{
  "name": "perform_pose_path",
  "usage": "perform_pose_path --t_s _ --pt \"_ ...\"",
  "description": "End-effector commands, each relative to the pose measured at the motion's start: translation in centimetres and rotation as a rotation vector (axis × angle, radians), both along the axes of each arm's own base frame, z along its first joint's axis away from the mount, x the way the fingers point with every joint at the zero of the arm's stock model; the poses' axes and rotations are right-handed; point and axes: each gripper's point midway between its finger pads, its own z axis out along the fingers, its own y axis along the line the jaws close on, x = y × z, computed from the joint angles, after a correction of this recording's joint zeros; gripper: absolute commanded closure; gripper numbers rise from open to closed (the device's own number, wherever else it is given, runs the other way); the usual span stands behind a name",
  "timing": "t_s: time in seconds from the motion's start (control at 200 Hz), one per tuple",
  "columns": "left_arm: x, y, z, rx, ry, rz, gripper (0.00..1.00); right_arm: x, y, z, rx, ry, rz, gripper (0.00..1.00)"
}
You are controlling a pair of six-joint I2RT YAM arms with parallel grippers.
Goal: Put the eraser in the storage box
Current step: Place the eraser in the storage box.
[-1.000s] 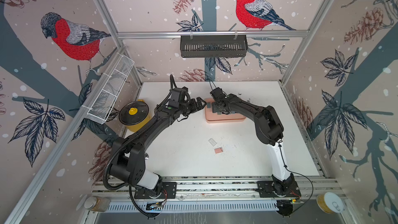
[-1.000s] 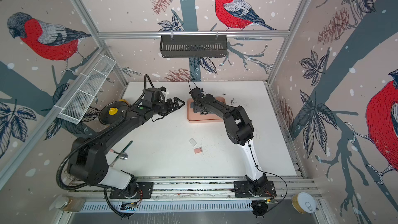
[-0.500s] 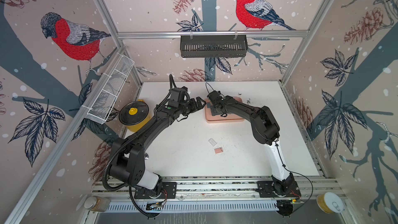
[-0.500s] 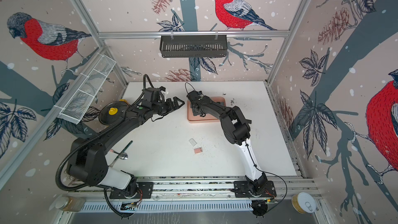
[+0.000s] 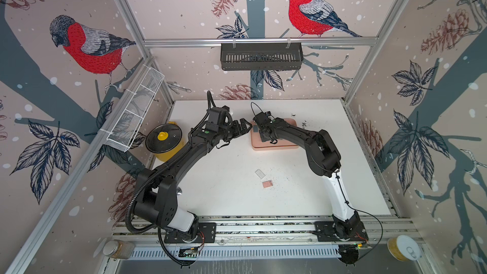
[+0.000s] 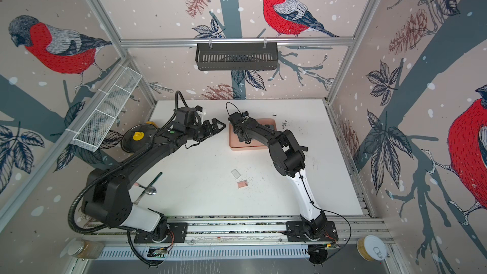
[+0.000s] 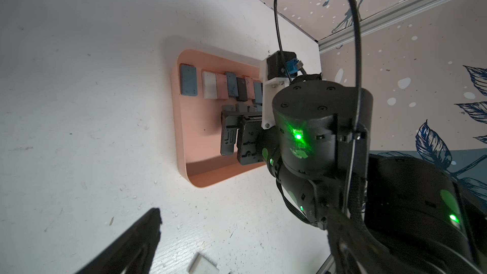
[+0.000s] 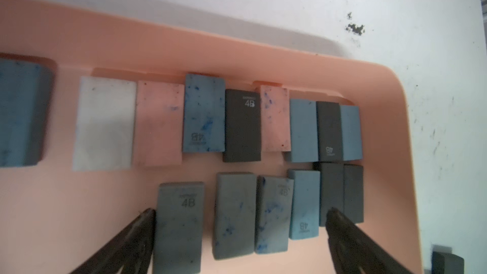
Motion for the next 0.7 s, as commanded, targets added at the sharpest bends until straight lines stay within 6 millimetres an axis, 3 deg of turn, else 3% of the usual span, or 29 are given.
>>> perform_pose_path --t_s 0.0,0.42,0.695 --pt "0.4 0.0 0.4 -0.012 -0.025 0.001 0.03 -0.4 -1.0 -0.1 -0.047 0.011 -0.018 0.01" --pt "0.4 -0.1 0.3 -0.014 -0.02 -0.002 0.03 -0.2 -2.0 0.4 -0.055 0.001 -0.035 0.01" --pt "0.5 0.0 0.3 -0.011 -0.023 0.0 0.03 0.0 -1.2 1.5 -0.008 -0.012 -0.025 0.01"
